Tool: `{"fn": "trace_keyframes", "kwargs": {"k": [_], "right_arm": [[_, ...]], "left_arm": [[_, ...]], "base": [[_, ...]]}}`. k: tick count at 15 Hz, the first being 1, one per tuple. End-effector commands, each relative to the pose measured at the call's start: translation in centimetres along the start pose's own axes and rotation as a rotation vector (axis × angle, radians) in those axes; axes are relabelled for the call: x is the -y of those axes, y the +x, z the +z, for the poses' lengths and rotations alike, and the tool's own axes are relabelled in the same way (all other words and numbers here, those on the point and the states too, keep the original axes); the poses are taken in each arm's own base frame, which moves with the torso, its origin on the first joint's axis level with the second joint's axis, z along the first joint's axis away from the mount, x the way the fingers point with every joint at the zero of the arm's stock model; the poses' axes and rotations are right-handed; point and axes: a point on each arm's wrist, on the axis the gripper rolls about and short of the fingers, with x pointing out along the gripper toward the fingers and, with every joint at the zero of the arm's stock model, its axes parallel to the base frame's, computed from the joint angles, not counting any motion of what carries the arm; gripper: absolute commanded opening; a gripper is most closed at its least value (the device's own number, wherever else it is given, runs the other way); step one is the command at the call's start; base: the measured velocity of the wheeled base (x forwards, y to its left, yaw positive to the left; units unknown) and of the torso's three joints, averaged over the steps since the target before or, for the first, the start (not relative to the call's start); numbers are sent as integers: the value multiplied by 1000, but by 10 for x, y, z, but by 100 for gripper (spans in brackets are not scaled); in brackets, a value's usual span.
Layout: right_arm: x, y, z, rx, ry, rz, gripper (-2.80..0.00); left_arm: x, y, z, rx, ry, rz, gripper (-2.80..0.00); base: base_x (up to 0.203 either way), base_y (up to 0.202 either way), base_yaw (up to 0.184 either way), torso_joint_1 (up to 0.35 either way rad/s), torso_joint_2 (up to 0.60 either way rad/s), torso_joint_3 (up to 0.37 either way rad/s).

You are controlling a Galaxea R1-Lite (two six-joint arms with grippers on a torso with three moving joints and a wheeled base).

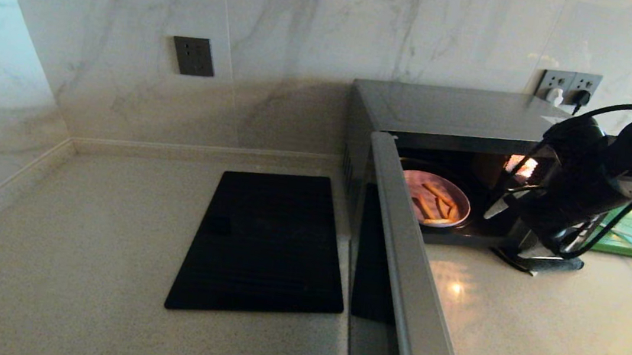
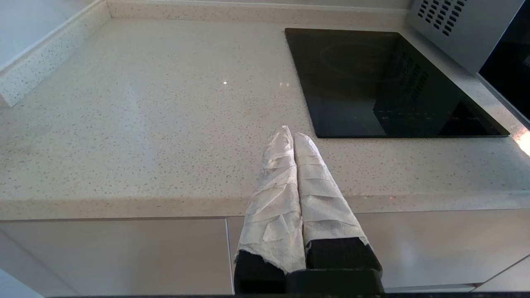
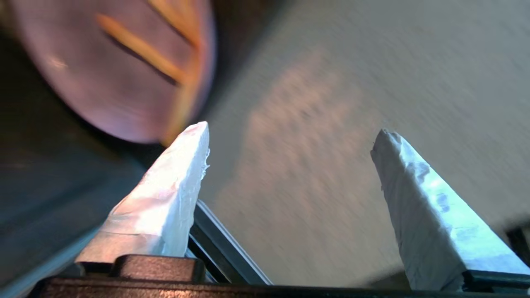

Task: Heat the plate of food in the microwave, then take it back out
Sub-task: Take the plate out of the microwave

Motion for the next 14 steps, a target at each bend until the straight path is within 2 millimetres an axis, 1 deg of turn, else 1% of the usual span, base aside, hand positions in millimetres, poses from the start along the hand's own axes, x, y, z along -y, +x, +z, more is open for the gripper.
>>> {"fn": "trace_keyframes", "kwargs": {"k": [1, 2, 5, 6, 9, 14], "right_arm": [[-6, 8, 5, 26, -2, 47, 0], [-8, 8, 6, 31, -1, 61, 0], [-15, 21, 10, 3, 1, 139, 0], [-17, 21, 11, 8, 1, 153, 0], [-15, 40, 10, -16, 5, 121, 0], [-13, 52, 8, -39, 6, 100, 0]], "left_arm": [[0, 0, 0, -1, 0, 1, -280], [0, 0, 0, -1, 0, 1, -280], [0, 0, 0, -1, 0, 1, -280], [0, 0, 0, -1, 0, 1, -280], [0, 0, 0, -1, 0, 1, -280], [0, 0, 0, -1, 0, 1, -280]], "base": [[0, 0, 0, 0, 0, 0], [0, 0, 0, 0, 0, 0], [0, 0, 0, 0, 0, 0], [0, 0, 0, 0, 0, 0], [0, 0, 0, 0, 0, 0], [0, 0, 0, 0, 0, 0]]}}
